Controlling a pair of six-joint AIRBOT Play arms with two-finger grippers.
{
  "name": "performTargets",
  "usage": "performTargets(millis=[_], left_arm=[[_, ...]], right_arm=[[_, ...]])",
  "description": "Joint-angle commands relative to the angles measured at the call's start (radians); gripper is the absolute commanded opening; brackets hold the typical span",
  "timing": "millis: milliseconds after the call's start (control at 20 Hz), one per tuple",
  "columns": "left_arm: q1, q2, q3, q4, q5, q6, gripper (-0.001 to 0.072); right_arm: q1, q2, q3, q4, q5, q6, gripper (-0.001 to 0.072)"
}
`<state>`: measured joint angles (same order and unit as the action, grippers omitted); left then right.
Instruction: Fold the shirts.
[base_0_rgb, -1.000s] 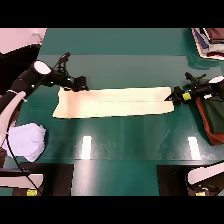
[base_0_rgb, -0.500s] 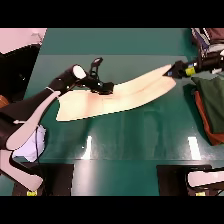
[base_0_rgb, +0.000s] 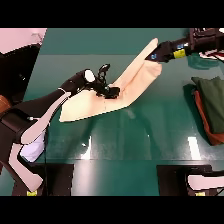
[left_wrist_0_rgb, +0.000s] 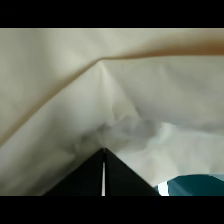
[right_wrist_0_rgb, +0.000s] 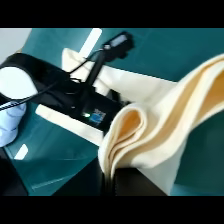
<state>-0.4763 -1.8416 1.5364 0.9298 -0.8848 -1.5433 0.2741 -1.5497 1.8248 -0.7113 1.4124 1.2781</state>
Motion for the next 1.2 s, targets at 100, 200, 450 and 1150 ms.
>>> performTargets(millis=[100, 200, 450, 1150], left_arm=[[0.001, -0.003, 0.003, 0.011, 0.051, -0.028, 0.0028], [0.026, 0.022, 0.003, 0.020, 0.025, -0.029, 0.0028], [0.233, 0.257, 0.003, 0.186, -0.076, -0.027, 0.0028], [0.615, 0.613, 0.003, 0.307, -0.244, 0.011, 0.0029]], right_arm=[[0.116, -0.010, 0.013, 0.013, -0.054, 0.004, 0.0015], [0.156, -0.010, 0.013, 0.013, -0.100, 0.004, 0.0015], [0.299, -0.030, 0.017, 0.014, -0.249, 0.003, 0.0014], [0.487, -0.225, 0.041, -0.054, -0.208, -0.071, 0.0617]])
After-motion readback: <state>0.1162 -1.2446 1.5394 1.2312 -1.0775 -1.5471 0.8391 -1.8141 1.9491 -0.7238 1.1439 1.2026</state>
